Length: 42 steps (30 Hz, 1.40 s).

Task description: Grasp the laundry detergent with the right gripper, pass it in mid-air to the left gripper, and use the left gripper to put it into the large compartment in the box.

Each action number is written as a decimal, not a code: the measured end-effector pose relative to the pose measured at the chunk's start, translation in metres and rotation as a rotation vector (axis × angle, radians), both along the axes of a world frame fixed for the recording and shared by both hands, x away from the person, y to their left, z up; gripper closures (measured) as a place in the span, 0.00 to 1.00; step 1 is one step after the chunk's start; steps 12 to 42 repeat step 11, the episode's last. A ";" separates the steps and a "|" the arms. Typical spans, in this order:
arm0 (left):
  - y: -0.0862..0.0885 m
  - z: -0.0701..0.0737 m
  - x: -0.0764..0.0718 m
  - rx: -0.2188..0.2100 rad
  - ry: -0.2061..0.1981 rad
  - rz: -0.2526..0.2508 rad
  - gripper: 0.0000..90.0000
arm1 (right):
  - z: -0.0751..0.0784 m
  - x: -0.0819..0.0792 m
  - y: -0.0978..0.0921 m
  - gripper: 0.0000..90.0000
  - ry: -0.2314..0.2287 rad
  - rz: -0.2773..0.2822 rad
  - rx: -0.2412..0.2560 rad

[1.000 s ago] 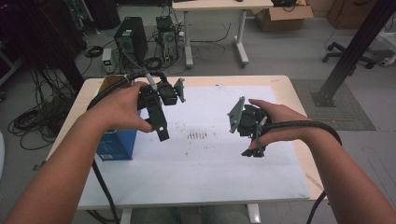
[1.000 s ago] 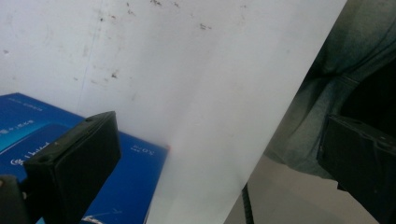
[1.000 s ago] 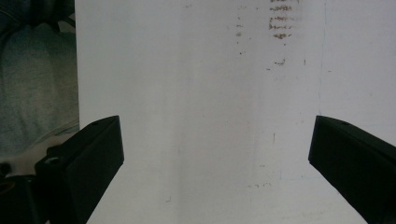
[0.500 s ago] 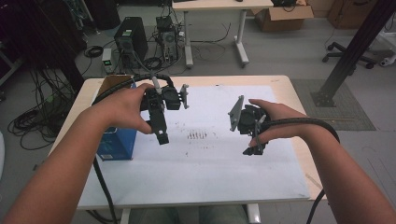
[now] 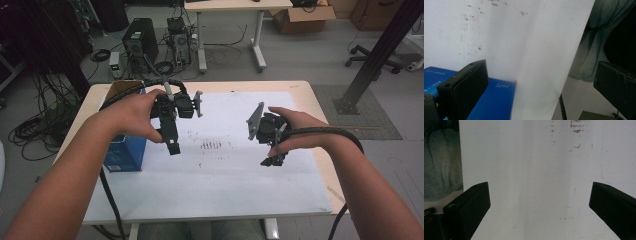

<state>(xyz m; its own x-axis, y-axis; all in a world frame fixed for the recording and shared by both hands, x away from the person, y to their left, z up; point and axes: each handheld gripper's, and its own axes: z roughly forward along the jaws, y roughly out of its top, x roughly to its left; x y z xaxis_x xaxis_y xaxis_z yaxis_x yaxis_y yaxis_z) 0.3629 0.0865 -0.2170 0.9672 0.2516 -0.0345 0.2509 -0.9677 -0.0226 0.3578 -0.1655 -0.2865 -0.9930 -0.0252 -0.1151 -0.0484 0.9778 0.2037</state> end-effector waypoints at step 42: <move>-0.001 -0.002 -0.002 0.000 0.010 0.000 0.00 | -0.006 0.000 -0.002 0.04 0.006 -0.008 0.002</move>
